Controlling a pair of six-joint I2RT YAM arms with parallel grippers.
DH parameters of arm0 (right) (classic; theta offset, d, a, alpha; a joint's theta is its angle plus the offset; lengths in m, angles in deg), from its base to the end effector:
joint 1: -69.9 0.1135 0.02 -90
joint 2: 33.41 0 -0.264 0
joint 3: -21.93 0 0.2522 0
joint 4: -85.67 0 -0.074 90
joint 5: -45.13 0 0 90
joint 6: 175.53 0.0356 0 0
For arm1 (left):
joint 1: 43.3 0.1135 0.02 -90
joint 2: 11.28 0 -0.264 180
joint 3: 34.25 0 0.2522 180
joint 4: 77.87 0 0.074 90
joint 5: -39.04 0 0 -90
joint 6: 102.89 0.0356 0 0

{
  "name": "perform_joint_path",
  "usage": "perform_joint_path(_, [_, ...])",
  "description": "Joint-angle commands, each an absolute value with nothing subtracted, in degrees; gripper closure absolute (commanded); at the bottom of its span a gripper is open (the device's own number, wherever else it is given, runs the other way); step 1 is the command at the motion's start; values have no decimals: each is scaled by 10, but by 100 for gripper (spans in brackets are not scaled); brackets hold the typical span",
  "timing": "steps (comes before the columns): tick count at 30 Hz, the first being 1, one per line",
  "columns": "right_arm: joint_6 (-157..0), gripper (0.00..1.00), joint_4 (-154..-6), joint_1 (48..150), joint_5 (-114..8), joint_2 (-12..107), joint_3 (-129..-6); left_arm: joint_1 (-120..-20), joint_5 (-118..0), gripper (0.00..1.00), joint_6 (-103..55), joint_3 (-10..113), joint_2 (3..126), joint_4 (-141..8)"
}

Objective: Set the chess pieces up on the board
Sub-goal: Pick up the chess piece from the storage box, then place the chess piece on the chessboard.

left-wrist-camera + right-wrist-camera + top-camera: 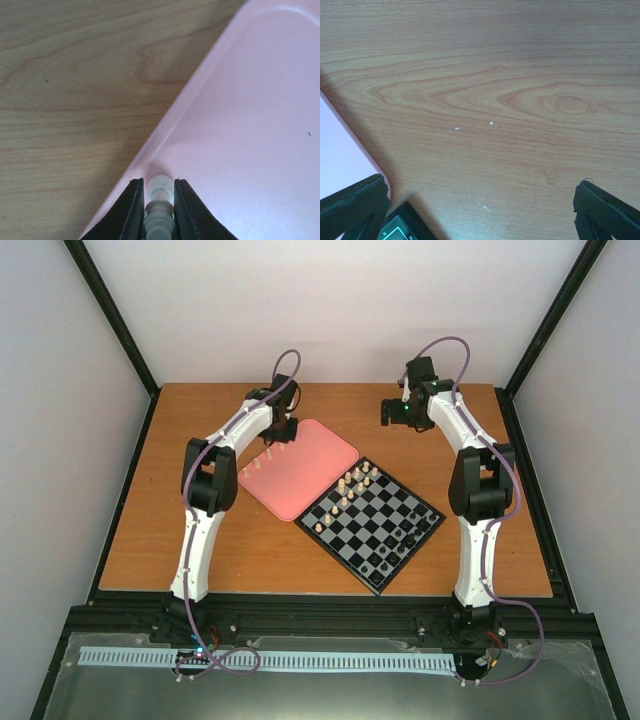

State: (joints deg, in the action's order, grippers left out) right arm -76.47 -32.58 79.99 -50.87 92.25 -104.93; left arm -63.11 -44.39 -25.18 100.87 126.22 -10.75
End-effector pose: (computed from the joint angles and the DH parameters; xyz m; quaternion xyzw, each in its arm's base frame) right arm 0.4718 0.0877 0.2380 -0.0220 0.9657 0.0921 0.2419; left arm 0.4764 -0.1673 0.1789 0.0542 0.9810 0.0051 0.1863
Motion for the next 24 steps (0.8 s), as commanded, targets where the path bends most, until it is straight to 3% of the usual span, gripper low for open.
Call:
perform_joint_path(1, [-763, 0, -329, 795, -500, 918, -1051, -632, -479, 89, -252, 991, 1211, -78])
perform_joint_path(6, [-762, 0, -334, 795, -501, 911, -1042, -679, -521, 89, -256, 943, 1111, -63])
perform_joint_path(14, [-761, 0, -340, 795, -498, 895, -1026, -827, -566, 89, -312, 703, 958, -112])
perform_joint_path(24, [-762, 0, -346, 795, -500, 885, -1009, -886, -491, 89, -349, 678, 982, -194])
